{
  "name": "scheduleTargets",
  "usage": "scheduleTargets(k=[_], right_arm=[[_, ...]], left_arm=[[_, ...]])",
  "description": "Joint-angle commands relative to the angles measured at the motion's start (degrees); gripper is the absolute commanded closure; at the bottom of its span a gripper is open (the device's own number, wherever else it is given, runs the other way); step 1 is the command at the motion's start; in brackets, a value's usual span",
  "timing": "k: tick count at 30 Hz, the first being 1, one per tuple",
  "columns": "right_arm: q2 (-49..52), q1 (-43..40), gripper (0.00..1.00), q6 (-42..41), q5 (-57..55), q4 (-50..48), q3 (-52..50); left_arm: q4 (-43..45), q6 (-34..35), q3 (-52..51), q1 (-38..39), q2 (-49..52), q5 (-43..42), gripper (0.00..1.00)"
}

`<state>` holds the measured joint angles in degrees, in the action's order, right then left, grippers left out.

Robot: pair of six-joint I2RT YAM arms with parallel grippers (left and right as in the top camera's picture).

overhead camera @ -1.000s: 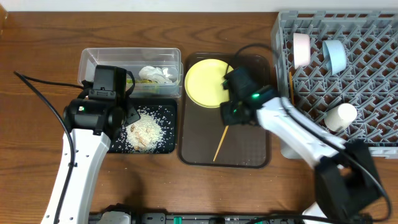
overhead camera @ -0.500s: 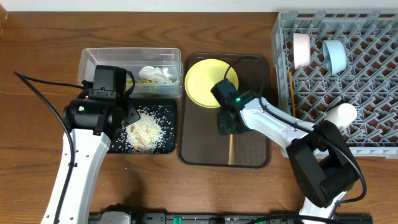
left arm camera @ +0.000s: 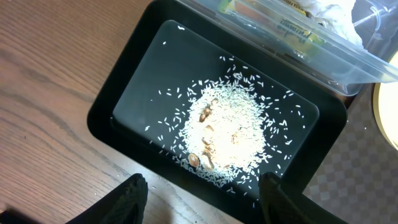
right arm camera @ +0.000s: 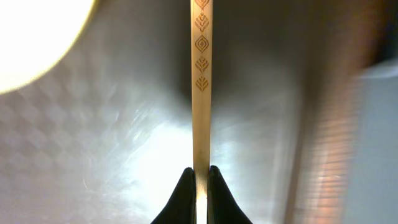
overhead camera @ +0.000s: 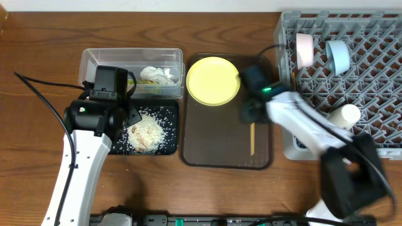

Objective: Sort waste into correct bins and load items into the dishwasher rack
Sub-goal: 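Place the second chopstick upright in the dish rack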

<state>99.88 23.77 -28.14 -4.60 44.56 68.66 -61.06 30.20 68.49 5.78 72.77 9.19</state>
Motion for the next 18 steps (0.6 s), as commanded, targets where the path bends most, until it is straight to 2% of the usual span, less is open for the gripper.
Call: scheduleTargets(k=[1,7,14,18], right_arm=[[-8.20,-4.96,0.99,7.50,-1.36,0.17,1.84],[-15.80,-14.93,0.99,16.94,-1.16,0.11,1.84],[-13.25,-22.23,0.99,24.06,-0.31,-0.09,1.81],[-9.86,-23.10,0.99,29.42,6.99,-1.73,1.81]], left_arm=[[0.00,0.52,0.20,-0.24,0.26,0.31,0.39],[0.02,0.52,0.20,-0.24,0.26,0.31,0.39],[0.02,0.52,0.20,-0.24,0.26,0.31,0.39],[0.02,0.52,0.20,-0.24,0.26,0.31,0.39]])
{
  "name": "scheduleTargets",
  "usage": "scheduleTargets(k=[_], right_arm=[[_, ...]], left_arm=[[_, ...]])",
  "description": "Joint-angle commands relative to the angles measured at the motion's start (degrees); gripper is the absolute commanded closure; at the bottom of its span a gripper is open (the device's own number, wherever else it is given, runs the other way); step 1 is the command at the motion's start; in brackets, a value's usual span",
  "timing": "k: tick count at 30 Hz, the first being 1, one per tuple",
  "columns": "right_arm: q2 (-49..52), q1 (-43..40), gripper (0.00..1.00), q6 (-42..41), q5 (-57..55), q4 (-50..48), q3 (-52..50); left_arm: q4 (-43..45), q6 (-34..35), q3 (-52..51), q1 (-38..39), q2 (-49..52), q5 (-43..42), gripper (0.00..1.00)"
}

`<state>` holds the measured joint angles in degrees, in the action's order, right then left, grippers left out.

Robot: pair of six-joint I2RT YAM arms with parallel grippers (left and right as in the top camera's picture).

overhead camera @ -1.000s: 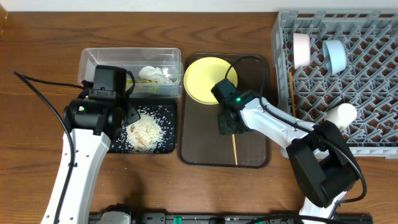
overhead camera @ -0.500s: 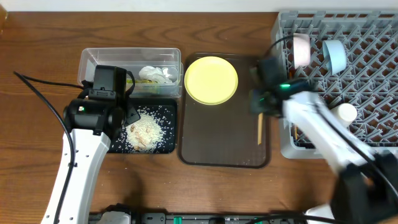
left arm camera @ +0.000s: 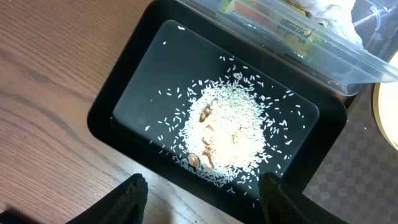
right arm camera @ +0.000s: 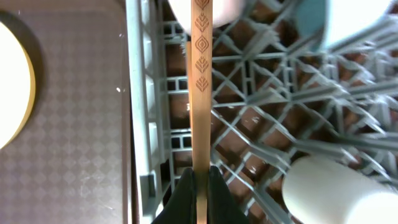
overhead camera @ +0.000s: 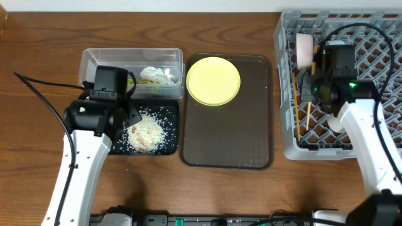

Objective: Sort waste into correct bins and load items into the dishwasher rack
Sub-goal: 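Place the second chopstick upright in the dish rack, then reach the right gripper to the yellow plate and grasp its rim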

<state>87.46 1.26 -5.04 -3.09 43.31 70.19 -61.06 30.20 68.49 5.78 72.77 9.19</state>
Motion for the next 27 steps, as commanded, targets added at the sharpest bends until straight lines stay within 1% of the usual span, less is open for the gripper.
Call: scheduleTargets(k=[1,2,5,7,8,9,10,11,13,15,17,21,23,27], right_arm=[[3.23,-0.52,0.98,7.48,6.71,-0.66,0.28],[3.72,-0.44,0.95,7.72,6.82,-0.72,0.28],[4.22,-0.44,0.92,7.72,6.80,-1.29,0.28],[3.89,-0.44,0.93,7.69,6.82,-2.29,0.33],[3.65,-0.42,0.91,7.69,6.82,-2.69,0.37],[3.34,-0.42,0.78,7.65,6.86,-3.02,0.50],[2.97,-0.42,0.58,7.63,6.86,-3.15,0.66],[2.56,-0.37,0.54,7.61,7.06,-3.37,0.87],[1.64,-0.11,0.54,7.17,7.32,-4.04,1.33],[0.76,0.68,0.57,7.17,9.27,-5.60,1.66],[0.24,1.99,0.58,6.49,12.15,-7.96,1.66],[0.68,6.34,0.55,2.67,14.75,-11.89,1.64],[1.42,9.20,0.52,2.05,14.45,-13.25,1.64],[4.72,14.21,0.51,-0.85,11.26,-16.09,1.64]], left_arm=[[0.02,0.52,0.20,-0.24,0.26,0.31,0.39],[0.02,0.52,0.20,-0.24,0.26,0.31,0.39],[0.02,0.52,0.20,-0.24,0.26,0.31,0.39],[0.02,0.52,0.20,-0.24,0.26,0.31,0.39],[0.02,0.52,0.20,-0.24,0.26,0.31,0.39],[0.02,0.52,0.20,-0.24,0.26,0.31,0.39],[0.02,0.52,0.20,-0.24,0.26,0.31,0.39],[0.02,0.52,0.20,-0.24,0.26,0.31,0.39],[0.02,0.52,0.20,-0.24,0.26,0.31,0.39],[0.02,0.52,0.20,-0.24,0.26,0.31,0.39],[0.02,0.52,0.20,-0.24,0.26,0.31,0.39],[0.02,0.55,0.20,-0.24,0.26,0.31,0.39],[0.02,0.55,0.20,-0.24,0.26,0.31,0.39],[0.02,0.55,0.20,-0.24,0.26,0.31,0.39]])
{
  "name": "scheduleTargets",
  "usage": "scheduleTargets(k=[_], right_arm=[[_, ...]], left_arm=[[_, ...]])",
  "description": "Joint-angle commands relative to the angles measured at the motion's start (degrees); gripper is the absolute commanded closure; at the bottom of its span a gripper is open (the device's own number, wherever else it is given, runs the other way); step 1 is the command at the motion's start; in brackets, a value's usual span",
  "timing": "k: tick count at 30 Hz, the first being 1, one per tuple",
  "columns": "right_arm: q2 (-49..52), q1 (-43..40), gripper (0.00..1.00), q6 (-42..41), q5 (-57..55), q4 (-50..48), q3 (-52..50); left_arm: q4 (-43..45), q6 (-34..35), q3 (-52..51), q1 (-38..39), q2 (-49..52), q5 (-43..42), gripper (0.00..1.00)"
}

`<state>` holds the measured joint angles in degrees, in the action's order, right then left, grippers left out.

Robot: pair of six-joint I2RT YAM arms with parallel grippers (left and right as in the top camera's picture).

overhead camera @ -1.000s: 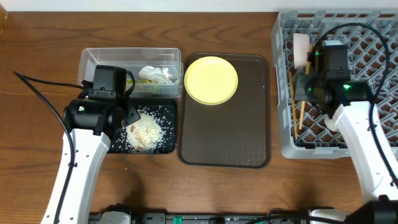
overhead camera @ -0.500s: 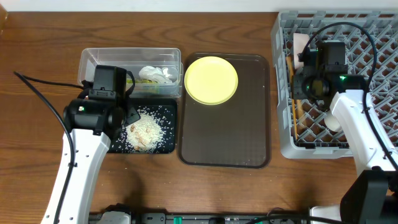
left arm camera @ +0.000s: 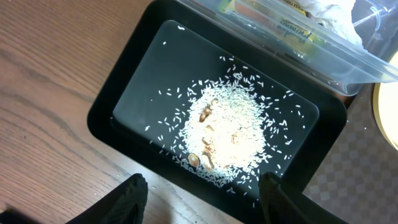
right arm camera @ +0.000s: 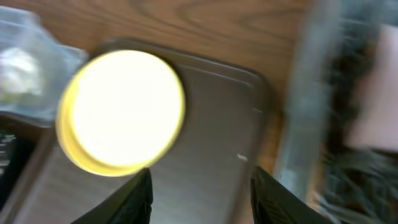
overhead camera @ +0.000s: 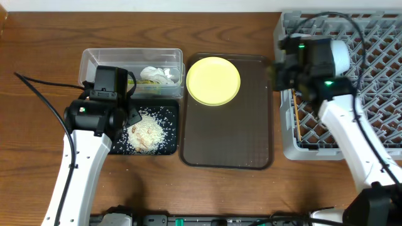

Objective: Sort waste into correct bins and load items into the dishwasher rack
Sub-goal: 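Reach the right gripper to the yellow plate and grasp its rim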

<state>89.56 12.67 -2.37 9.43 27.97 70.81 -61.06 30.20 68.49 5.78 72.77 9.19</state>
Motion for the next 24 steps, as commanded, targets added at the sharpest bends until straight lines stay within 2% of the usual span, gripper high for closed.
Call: scheduleTargets(k=[1,5,15,21,24], right_arm=[[3.89,3.96,0.51,-4.83,-3.23,-1.27,1.03],[9.55,7.82,0.49,-11.15,-9.53,-3.28,1.03],[22.56,12.17,0.51,-19.06,-9.62,-9.66,1.03],[25.88,12.46,0.61,-21.03,-10.40,-9.40,1.03],[25.99,12.48,0.79,-21.22,-10.91,-8.61,1.03]], left_arm=[[0.02,0.55,0.20,-0.24,0.26,0.31,0.39],[0.02,0.52,0.20,-0.24,0.26,0.31,0.39],[0.00,0.52,0.20,-0.24,0.26,0.31,0.39],[0.00,0.52,0.20,-0.24,0.26,0.31,0.39],[0.00,0.55,0.20,-0.24,0.26,0.31,0.39]])
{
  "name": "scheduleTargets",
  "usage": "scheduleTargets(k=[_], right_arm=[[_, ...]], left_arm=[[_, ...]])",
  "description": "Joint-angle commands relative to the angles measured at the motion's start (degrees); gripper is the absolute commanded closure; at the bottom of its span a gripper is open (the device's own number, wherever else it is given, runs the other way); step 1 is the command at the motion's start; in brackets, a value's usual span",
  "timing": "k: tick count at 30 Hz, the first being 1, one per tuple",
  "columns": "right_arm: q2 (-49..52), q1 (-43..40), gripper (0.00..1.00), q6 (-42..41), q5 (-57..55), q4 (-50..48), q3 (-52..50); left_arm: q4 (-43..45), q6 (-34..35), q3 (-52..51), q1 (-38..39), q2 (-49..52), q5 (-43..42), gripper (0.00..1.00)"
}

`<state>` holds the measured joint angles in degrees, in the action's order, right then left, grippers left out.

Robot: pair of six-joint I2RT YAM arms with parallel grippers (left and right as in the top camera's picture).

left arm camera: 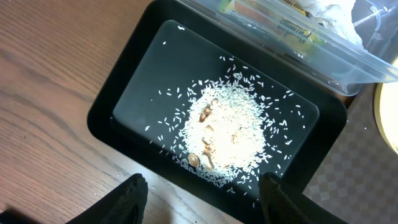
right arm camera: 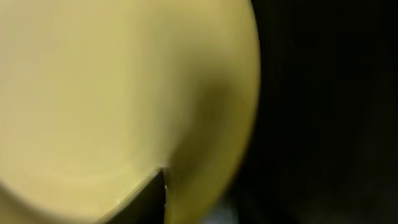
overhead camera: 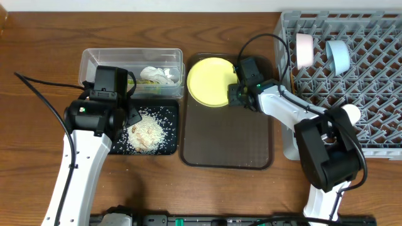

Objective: Sort waste into correct bins and load items into the dishwasher rack
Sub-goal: 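Reach the right gripper to the yellow plate and grasp its rim, then lift the yellow plate and stand it upright in the dish rack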

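Note:
A yellow plate (overhead camera: 212,80) lies at the back of the brown serving tray (overhead camera: 226,141). My right gripper (overhead camera: 236,93) is down at the plate's right rim. In the right wrist view the plate (right arm camera: 106,81) fills the frame and only one dark finger (right arm camera: 158,198) shows, resting on its face; the other is hidden. The grey dishwasher rack (overhead camera: 284,63) stands at the right. My left gripper (left arm camera: 204,188) hangs open over the near edge of the black tray (left arm camera: 106,118), which holds rice (left arm camera: 230,134).
A clear waste bin (overhead camera: 94,59) with wrappers sits behind the black tray. In the rack are a pink cup (overhead camera: 304,49), a blue cup (overhead camera: 338,55) and a white cup (overhead camera: 347,115). My right arm lies across the rack's left wall.
My right gripper was open, high near the rack's left side with the plate below it. Now it is low at the plate's right rim, one finger on the plate. The left arm is unchanged.
My right gripper was shut on a patterned wooden chopstick over the brown tray, then held it over the rack. Later it was open and chopsticks lay in the rack's left side. Now it is at the yellow plate. The left gripper stayed open over the rice tray.

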<state>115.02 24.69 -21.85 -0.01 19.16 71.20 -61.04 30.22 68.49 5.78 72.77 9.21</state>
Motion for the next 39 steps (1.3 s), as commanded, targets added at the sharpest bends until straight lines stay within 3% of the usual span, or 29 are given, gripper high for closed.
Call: scheduleTargets(k=[1,4,13,18,28,35,39], right_arm=[[0.52,0.46,0.83,-1.75,-1.46,0.31,0.63],[0.50,0.44,0.99,-2.25,-1.46,0.83,0.63],[-6.60,-2.38,0.99,-1.46,-7.30,7.30,0.66],[-17.42,-5.88,0.99,6.84,-9.33,11.39,0.66],[-36.35,-18.29,0.99,22.99,-26.23,12.72,0.66],[-38.16,-24.87,0.99,40.74,-40.37,10.36,0.63],[-37.59,-25.59,0.99,41.72,-46.64,10.71,0.63]], left_arm=[[-0.02,0.50,0.20,-0.24,0.26,0.28,0.39],[-0.02,0.52,0.20,-0.24,0.26,0.28,0.39],[-0.22,0.50,0.20,-0.24,0.26,0.28,0.39],[-0.22,0.50,0.20,-0.24,0.26,0.28,0.39],[-0.17,0.52,0.20,-0.24,0.26,0.28,0.39],[-0.17,0.50,0.20,-0.24,0.26,0.28,0.39],[-0.17,0.50,0.20,-0.24,0.26,0.28,0.39]])
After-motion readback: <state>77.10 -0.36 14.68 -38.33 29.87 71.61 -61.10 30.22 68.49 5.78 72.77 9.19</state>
